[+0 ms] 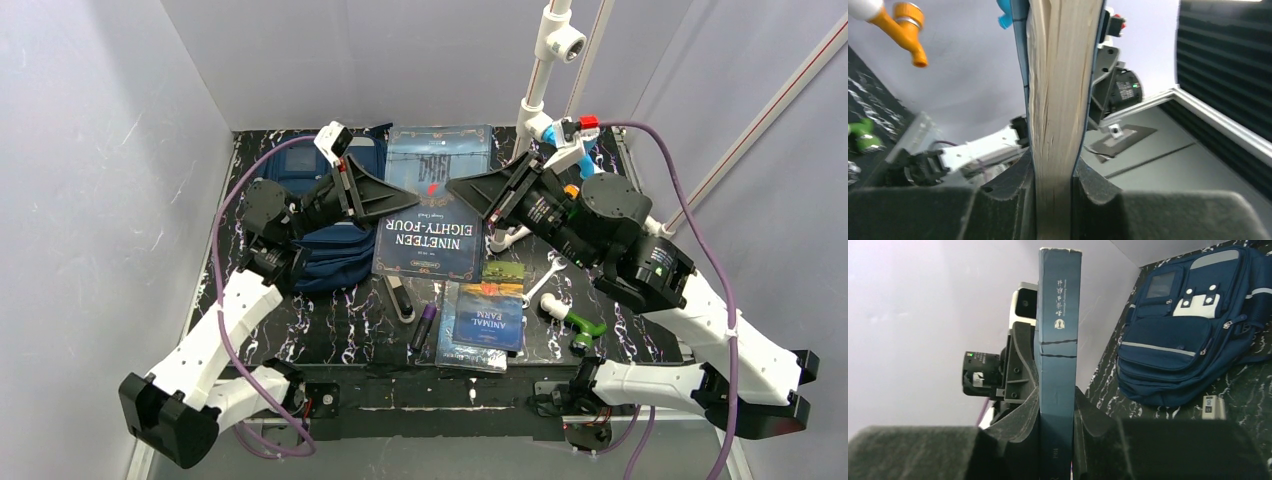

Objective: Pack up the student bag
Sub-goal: Pick up the book from the center of the board.

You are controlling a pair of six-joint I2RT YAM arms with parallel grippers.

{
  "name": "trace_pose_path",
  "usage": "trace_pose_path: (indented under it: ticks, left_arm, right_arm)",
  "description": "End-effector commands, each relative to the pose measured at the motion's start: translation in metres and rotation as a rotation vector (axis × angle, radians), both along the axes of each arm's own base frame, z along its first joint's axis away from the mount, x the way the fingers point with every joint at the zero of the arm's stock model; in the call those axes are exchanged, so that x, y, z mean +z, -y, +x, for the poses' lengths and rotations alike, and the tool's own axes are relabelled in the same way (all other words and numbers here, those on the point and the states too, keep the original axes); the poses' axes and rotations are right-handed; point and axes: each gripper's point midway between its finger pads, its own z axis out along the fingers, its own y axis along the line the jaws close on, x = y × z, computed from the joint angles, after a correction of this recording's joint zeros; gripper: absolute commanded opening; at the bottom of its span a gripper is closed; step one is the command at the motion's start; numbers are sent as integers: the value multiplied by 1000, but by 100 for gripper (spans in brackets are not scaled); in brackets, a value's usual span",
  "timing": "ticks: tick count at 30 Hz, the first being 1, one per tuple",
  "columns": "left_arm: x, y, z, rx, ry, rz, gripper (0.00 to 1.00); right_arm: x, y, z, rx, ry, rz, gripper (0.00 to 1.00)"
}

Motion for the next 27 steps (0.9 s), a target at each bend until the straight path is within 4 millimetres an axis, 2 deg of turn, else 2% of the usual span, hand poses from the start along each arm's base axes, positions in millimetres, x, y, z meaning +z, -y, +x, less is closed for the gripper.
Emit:
trace_pose_path:
  ticks: [1, 4, 5, 7, 10, 13, 15, 17, 19, 20, 22, 24, 25, 27]
  left_arm:
    - [-3, -15, -7, 184, 216, 154, 0]
    - [-50, -59, 14, 500, 221, 508, 0]
    - [-64, -82, 26, 622, 207, 624, 0]
    - [-83, -116, 33, 758, 209, 804, 0]
    - [-102, -168, 39, 961, 173, 1003, 0]
    - [-113, -230, 35, 1194, 139, 1218, 0]
    - [-112, -268, 29, 1335, 138, 1366, 0]
    - [-109, -295, 22, 1430, 134, 1489, 0]
    - [-106, -314, 16, 1497, 110, 1582, 0]
    - [-104, -319, 13, 1517, 102, 1608, 0]
    - [-106, -323, 10, 1517, 85, 1638, 0]
    - [-117, -322, 6, 1472, 39, 1680, 0]
    - [-125, -323, 3, 1465, -16, 1695, 0]
    - [-141, -323, -1, 1445, -89, 1730, 0]
  right_arm:
    - [20, 9, 0, -11, 133, -81, 36]
    - [-6, 3, 7, -3, 183, -241, 67]
    - [-17, -2, 10, 10, 213, -309, 75]
    - [-35, -14, 14, 56, 268, -419, 86]
    - [-61, -31, 21, 124, 349, -569, 95]
    - [-82, -42, 24, 185, 452, -686, 98]
    - [-94, -53, 20, 239, 523, -752, 98]
    - [-111, -69, 13, 269, 574, -835, 98]
    - [-126, -83, 8, 259, 648, -951, 98]
    - [-135, -95, 1, 277, 690, -995, 98]
    - [-152, -113, 2, 257, 763, -1096, 98]
    - [-174, -130, 15, 210, 836, -1175, 97]
    - [-200, -136, 25, 186, 863, -1224, 98]
    - [-228, -156, 36, 161, 950, -1220, 98]
